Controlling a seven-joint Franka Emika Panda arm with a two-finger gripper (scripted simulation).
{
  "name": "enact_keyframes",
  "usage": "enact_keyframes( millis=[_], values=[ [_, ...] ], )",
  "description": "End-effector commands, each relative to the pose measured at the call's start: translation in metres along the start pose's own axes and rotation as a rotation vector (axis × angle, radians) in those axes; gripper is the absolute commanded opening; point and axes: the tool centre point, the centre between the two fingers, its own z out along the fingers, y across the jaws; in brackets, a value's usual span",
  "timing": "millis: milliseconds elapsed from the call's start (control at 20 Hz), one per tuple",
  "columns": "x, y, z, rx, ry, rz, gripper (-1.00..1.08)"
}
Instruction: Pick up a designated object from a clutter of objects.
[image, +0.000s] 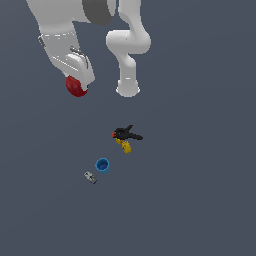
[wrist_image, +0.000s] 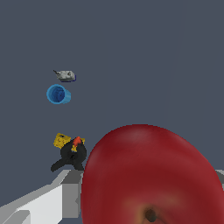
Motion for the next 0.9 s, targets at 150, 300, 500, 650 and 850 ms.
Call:
enact_keyframes(
  millis=[150, 300, 500, 650, 850],
  values=[
    [0.001, 0.023, -0.04, 0.0, 0.001, -0.001, -1.0],
    [0.002, 0.031, -0.055, 0.001, 0.001, -0.002, -1.0],
    [0.003, 0.039, -0.069, 0.001, 0.002, -0.003, -1.0],
    [0.004, 0.042, -0.075, 0.001, 0.002, -0.003, -1.0],
    [0.004, 0.042, -0.075, 0.001, 0.002, -0.004, -1.0]
  ],
)
